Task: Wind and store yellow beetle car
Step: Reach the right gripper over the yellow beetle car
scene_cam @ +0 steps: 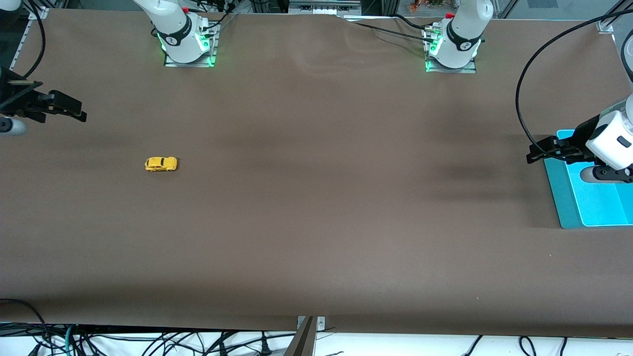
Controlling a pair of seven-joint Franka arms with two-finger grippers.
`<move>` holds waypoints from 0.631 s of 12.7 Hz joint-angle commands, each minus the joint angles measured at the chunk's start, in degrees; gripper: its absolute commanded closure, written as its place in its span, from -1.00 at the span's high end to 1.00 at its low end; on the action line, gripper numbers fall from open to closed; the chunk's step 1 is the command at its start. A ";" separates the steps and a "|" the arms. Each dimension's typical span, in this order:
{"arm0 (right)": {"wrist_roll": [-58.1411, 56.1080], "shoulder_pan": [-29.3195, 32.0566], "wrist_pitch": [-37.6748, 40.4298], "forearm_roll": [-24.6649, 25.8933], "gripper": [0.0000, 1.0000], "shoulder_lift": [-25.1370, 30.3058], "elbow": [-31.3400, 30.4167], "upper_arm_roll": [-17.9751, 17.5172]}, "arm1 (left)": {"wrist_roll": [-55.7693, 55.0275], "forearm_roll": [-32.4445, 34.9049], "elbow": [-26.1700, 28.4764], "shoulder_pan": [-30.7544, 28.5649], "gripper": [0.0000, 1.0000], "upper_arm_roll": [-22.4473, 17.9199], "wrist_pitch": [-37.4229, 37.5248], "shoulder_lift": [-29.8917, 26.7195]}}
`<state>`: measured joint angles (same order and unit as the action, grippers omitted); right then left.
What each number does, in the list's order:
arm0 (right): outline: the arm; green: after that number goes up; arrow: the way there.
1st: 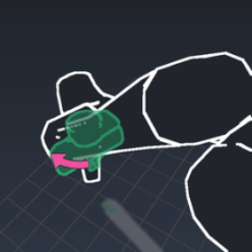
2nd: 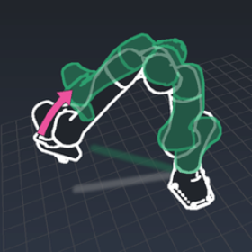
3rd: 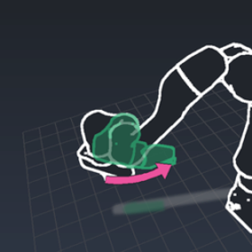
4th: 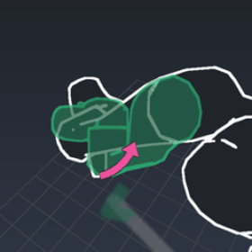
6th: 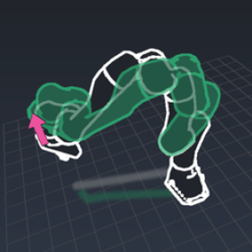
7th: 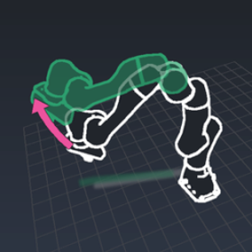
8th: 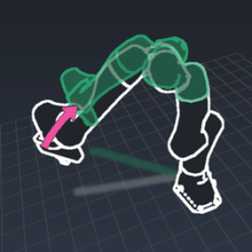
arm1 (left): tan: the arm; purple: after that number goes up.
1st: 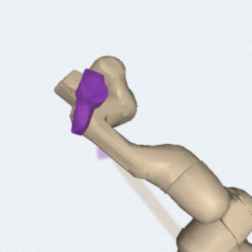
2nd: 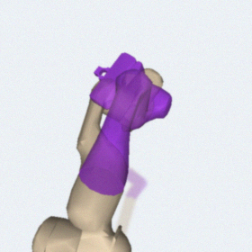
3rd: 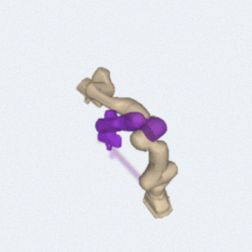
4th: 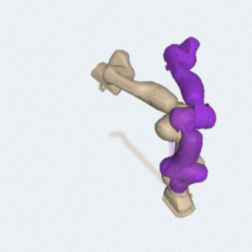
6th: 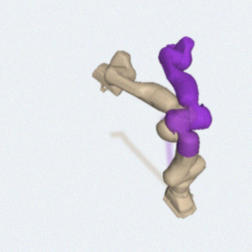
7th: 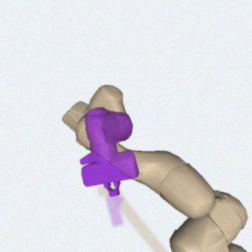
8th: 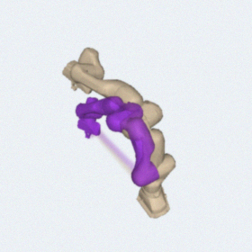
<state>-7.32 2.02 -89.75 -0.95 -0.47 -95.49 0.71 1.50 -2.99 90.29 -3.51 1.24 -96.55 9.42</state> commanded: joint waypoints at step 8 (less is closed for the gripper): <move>-39.21 0.27 -18.15 0.95 1.00 -2.16 -14.71 -1.23 | 1.40 -1.49 -1.96 -0.36 1.00 0.07 1.19 0.95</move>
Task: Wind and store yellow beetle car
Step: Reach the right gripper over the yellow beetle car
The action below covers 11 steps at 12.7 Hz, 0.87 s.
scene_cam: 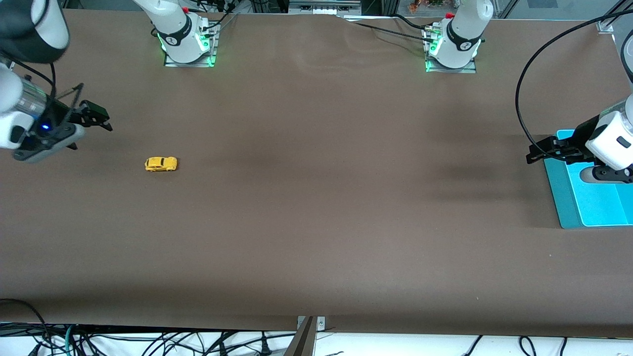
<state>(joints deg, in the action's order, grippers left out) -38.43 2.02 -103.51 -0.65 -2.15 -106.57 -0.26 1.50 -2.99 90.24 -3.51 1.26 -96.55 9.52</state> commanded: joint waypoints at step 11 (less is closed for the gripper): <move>-51.01 0.35 -34.36 0.73 1.00 -11.19 -23.59 -0.09 | 1.31 -1.49 -1.91 -0.27 1.00 0.15 1.19 0.86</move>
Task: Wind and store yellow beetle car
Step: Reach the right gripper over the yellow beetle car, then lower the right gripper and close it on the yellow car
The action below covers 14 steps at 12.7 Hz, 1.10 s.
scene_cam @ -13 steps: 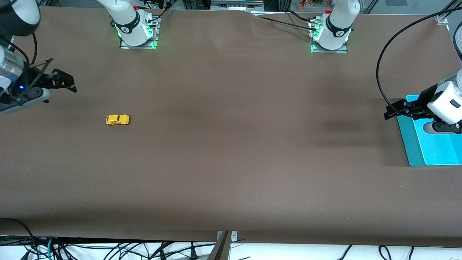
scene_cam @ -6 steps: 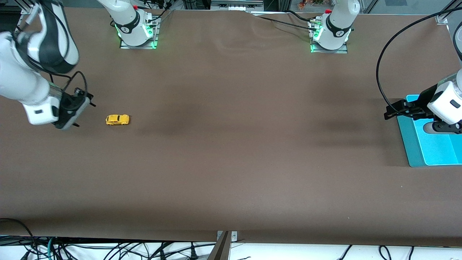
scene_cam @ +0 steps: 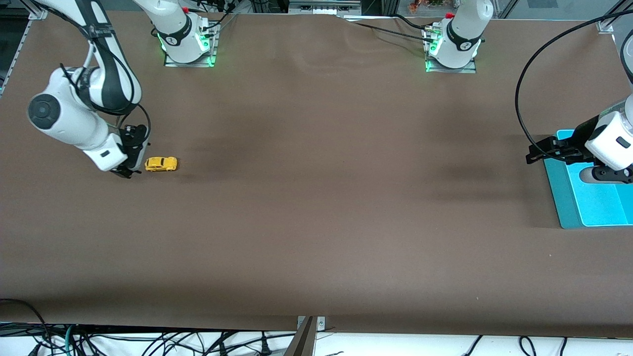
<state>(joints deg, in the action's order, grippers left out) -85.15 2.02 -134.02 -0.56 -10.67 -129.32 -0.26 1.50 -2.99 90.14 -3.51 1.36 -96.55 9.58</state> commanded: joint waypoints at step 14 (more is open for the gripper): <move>-9.33 0.35 -17.68 0.64 -0.80 -7.69 -6.56 0.26 | 0.87 -1.49 -1.81 0.17 1.00 0.14 1.19 0.79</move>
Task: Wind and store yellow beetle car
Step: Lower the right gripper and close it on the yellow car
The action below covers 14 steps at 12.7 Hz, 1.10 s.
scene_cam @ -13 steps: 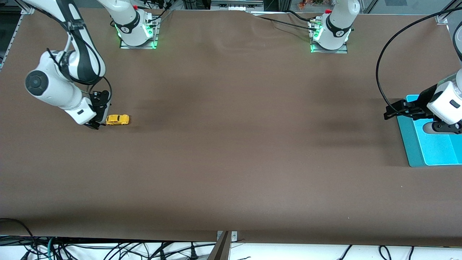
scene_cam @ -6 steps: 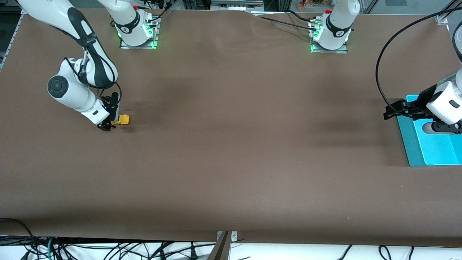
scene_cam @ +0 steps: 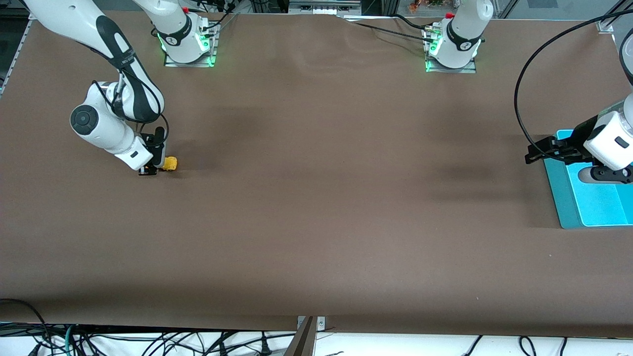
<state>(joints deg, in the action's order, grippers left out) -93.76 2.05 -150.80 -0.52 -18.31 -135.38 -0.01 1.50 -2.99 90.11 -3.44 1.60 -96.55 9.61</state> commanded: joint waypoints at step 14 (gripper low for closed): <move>-18.73 1.64 -0.81 0.61 -0.82 -3.48 -0.50 11.33 | 0.78 -1.49 -1.78 0.28 1.00 -0.10 1.19 0.76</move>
<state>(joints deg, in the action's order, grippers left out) -108.62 2.65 -150.93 -0.50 -18.59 -135.32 7.97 1.50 -3.00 90.10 -3.37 1.67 -96.55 9.62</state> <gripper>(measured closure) 0.551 0.000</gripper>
